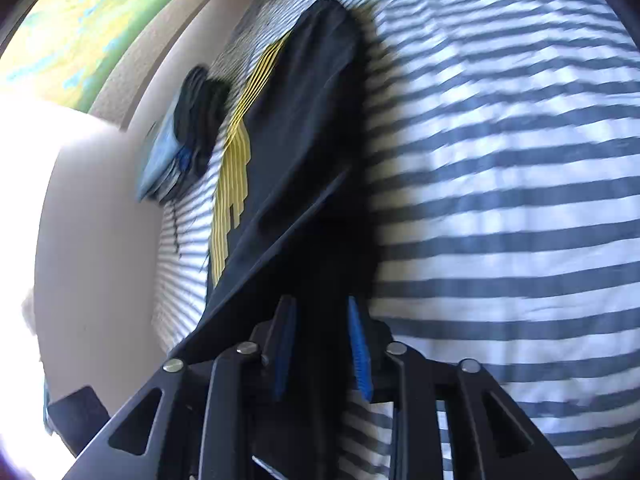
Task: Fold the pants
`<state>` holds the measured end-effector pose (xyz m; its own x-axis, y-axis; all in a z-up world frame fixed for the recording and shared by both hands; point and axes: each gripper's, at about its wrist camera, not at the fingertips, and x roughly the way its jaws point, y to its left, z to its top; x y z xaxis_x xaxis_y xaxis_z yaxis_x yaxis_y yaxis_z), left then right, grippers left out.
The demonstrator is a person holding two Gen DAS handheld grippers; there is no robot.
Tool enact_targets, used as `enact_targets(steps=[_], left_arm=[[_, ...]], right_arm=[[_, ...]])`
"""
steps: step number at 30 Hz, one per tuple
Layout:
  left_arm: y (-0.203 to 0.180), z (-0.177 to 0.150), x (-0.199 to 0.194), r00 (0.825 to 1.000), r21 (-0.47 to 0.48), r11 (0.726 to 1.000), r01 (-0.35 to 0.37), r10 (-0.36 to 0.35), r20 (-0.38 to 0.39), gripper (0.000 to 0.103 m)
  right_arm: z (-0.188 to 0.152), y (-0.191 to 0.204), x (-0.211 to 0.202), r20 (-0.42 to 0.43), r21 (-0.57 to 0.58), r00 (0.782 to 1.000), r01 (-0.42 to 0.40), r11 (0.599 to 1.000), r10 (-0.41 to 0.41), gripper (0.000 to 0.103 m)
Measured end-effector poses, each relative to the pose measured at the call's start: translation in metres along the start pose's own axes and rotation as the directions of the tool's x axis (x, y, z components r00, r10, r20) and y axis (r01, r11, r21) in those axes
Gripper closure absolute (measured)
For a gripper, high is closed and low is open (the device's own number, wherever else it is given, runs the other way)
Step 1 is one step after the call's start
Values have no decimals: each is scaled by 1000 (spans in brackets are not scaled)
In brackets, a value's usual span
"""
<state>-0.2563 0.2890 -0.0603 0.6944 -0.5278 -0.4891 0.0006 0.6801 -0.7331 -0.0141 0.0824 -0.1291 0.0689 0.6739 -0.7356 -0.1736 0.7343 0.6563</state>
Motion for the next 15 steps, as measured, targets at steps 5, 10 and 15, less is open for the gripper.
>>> enact_targets(steps=[5,10,15], left_arm=[[-6,1,-2,1000,17,1000,-2,2,-3,99],[-10,-17,24,995,39,999,6,-2,-100,99],[-19,-51,69,969,101,995,2,23,-247,99]], right_arm=[[14,14,27,50,5,998,50,999,-50,96],[20,-28,-17,189,200,968,128,971,-166,102],[14,-54,-34,184,257,973,85,963,-136,98]])
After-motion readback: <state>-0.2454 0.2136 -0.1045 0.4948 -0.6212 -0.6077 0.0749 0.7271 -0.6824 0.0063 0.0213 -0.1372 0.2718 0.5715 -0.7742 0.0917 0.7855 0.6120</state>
